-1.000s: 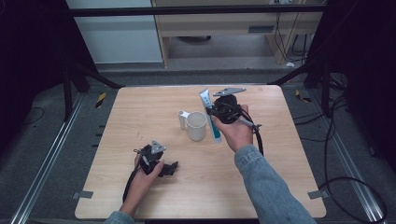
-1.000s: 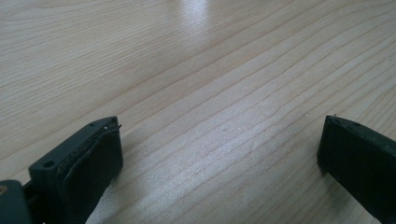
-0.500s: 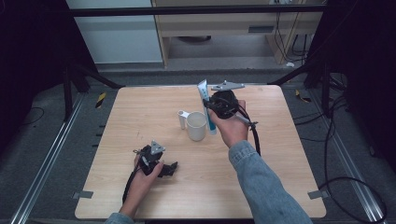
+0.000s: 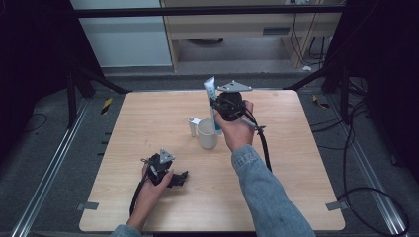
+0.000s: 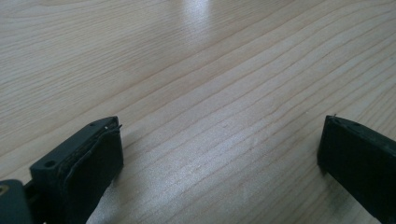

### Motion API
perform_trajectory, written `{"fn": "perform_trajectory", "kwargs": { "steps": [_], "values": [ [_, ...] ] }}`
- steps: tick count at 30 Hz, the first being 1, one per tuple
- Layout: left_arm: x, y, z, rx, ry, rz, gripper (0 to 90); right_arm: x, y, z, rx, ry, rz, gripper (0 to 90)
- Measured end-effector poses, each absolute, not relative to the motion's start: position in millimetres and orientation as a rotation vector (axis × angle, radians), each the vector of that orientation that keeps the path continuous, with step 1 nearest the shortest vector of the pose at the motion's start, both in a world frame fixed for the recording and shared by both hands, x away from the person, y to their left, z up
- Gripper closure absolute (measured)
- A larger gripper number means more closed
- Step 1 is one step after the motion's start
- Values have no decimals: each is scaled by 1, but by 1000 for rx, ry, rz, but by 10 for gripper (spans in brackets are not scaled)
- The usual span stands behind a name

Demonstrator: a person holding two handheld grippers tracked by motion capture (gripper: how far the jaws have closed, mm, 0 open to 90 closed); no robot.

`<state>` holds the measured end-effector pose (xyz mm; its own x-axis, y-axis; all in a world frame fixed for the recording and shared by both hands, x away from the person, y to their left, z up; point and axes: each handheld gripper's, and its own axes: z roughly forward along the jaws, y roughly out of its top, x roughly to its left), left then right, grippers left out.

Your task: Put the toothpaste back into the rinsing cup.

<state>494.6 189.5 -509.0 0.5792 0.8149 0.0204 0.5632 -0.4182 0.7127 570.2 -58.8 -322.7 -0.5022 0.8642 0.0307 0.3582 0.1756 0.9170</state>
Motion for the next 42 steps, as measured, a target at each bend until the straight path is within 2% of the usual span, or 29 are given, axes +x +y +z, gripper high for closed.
{"fn": "perform_trajectory", "kwargs": {
  "steps": [23, 42],
  "values": [
    [495, 189, -509, 2139, 1092, 482, 0, 584, -49, -320, 1159, 1825, 1331, 789],
    [495, 190, -509, 2139, 1091, 482, 0, 581, -39, -339, 1166, 1808, 1355, 789]
  ]
}}
